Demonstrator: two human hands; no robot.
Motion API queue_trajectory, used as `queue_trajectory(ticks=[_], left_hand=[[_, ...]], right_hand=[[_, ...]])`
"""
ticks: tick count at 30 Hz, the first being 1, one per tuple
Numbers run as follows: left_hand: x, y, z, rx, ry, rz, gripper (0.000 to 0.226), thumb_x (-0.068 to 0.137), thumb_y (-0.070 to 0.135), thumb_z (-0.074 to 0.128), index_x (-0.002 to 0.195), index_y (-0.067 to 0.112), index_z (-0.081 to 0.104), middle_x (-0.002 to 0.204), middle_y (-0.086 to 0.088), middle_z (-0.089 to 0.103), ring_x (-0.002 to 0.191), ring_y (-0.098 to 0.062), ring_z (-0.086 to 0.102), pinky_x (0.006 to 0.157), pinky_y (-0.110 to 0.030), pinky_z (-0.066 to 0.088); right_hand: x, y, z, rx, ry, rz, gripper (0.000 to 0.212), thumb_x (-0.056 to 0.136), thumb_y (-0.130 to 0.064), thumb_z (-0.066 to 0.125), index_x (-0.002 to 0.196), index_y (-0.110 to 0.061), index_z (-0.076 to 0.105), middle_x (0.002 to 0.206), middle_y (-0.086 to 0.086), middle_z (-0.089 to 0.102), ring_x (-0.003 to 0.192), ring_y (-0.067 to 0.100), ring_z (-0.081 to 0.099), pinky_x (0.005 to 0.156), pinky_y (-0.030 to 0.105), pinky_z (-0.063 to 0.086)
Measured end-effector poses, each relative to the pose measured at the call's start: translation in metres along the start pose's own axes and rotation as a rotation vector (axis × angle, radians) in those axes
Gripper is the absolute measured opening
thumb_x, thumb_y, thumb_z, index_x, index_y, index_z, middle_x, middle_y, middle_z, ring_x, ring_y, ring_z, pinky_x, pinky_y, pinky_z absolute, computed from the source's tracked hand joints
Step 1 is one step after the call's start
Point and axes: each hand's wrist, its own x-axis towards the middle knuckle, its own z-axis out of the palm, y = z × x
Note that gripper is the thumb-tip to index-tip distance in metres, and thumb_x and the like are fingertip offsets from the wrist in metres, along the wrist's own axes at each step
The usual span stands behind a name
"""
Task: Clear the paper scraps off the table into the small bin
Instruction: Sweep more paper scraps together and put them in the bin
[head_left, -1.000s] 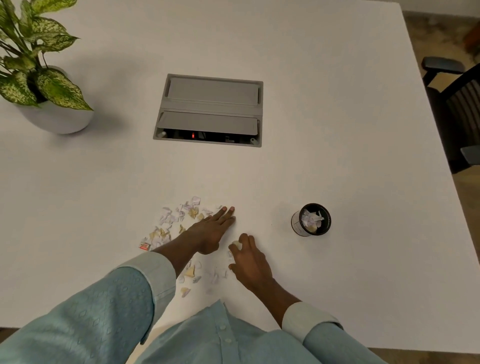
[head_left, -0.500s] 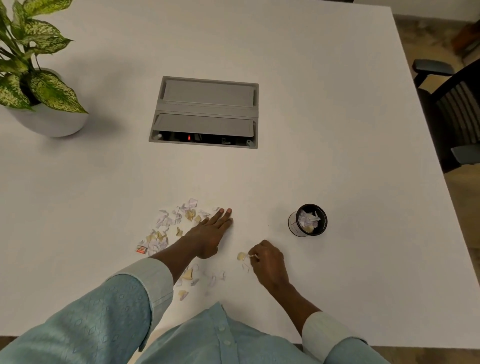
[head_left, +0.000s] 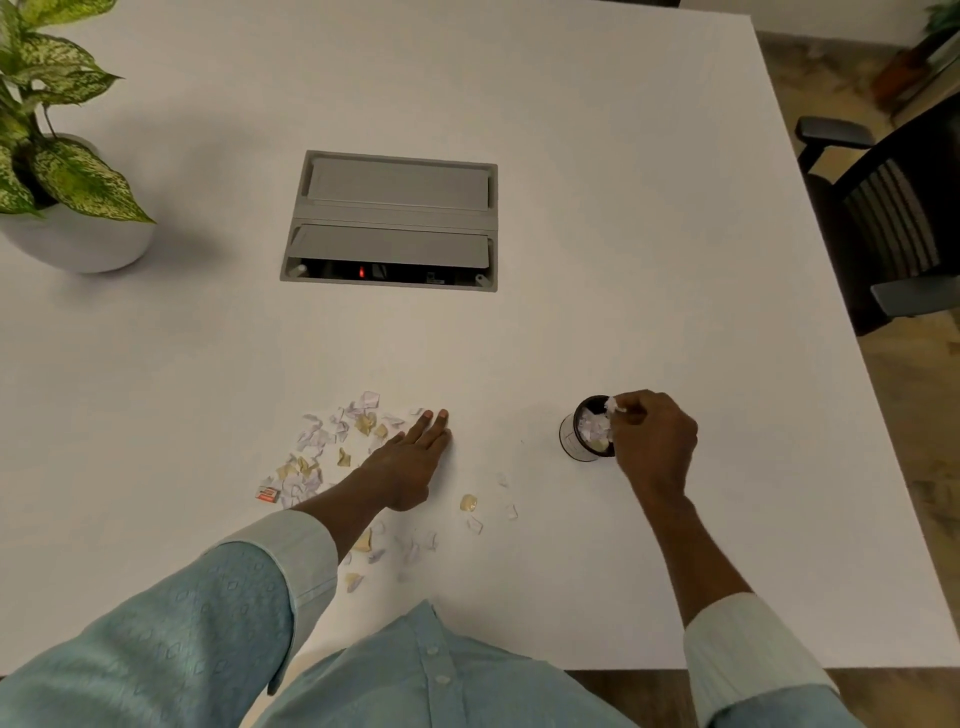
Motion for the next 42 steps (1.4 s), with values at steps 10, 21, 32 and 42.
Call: queue_trajectory(ticks=[10,21,32,42], left_hand=[[-0.008,0.003,0.002,-0.002,-0.006,-0.019,0.092,0.094,-0.003,0.048,0.166,0.015,-0.008,0.169,0.007,-0.033,0.159,-0.017,-0.023,0.115,-0.038,0.041],[-0.007,0.000,0.004,-0.032,0.011,-0.002,0.093,0.093,-0.003,0.049,0.166,0.014,-0.007,0.169,0.006,-0.031,0.159,-0.017,-0.022,0.117,-0.037,0.040],[-0.005,-0.005,0.010,-0.083,0.027,0.004,0.097,0.091,-0.005,0.051,0.166,0.016,-0.006,0.169,0.007,-0.031,0.159,-0.015,-0.023,0.122,-0.037,0.036],[0.000,-0.010,0.018,-0.100,0.039,-0.011,0.099,0.091,-0.002,0.056,0.166,0.018,-0.005,0.169,0.008,-0.031,0.159,-0.016,-0.023,0.125,-0.041,0.029]], right_hand=[[-0.035,-0.016,0.015,-0.074,-0.069,-0.247,0.018,0.081,-0.004,0.068,0.088,-0.020,0.071,0.093,-0.001,0.069,0.078,0.014,0.062,0.072,0.021,0.042],[-0.114,0.022,0.090,-0.292,-0.680,-0.092,0.095,0.065,-0.068,0.082,0.138,-0.023,0.042,0.129,0.002,0.042,0.118,0.022,0.053,0.090,0.043,0.056],[-0.108,0.005,0.114,-0.234,-0.811,-0.338,0.082,0.063,-0.052,0.091,0.129,-0.024,0.050,0.131,-0.002,0.040,0.111,0.018,0.054,0.090,0.039,0.058],[-0.127,0.012,0.133,-0.271,-0.840,-0.575,0.018,0.097,-0.022,0.067,0.111,-0.012,0.072,0.121,0.003,0.062,0.107,0.015,0.057,0.088,0.020,0.050]])
